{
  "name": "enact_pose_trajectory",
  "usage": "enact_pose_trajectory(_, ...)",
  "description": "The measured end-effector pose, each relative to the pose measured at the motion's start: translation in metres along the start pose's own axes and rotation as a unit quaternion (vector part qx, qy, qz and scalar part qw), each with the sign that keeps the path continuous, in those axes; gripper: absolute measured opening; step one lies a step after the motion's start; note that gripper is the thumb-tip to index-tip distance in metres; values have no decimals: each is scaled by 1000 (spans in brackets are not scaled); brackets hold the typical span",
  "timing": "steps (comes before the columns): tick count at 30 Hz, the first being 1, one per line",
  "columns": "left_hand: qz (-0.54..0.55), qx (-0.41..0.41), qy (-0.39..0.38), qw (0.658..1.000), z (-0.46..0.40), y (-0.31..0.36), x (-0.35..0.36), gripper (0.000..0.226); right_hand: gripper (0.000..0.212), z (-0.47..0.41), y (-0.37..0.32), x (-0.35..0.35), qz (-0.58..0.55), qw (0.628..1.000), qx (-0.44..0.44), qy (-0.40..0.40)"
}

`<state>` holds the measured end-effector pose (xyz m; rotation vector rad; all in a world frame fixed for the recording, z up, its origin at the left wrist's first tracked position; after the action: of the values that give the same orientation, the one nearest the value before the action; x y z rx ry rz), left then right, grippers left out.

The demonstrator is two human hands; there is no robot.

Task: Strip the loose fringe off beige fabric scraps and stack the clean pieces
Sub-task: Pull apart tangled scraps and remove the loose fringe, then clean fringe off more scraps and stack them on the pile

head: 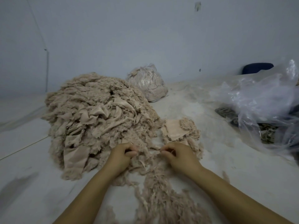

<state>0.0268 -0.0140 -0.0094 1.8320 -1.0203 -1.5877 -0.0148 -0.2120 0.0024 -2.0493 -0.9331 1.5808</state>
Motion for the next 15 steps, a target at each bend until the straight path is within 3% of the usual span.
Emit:
enact_pose_trajectory(7, 89, 94, -103, 986, 38, 30, 16, 38, 22, -2, -18, 36, -135, 988, 46, -60)
enact_pose_trajectory(9, 119, 90, -122, 981, 43, 31, 19, 38, 21, -2, -19, 50, -248, 959, 109, -86)
enact_pose_trajectory(12, 141, 91, -153, 974, 47, 27, 20, 42, 10, -1, -12, 65, -400, 885, 228, -70)
enact_pose_trajectory(15, 164, 68, -134, 975, 44, 21, 13, 32, 7, 0, -5, 66, -418, 870, 258, -54)
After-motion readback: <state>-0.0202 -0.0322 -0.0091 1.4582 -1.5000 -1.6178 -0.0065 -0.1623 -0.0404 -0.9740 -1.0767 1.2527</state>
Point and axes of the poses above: each hand's wrist, its own z-axis away from the middle knuckle, its own x-axis out of the palm, y = z × x, the point moved 6 cm from there along -z, towards the middle knuckle, and after that the axes turned 1 degree about y, right-handed, at the moved point
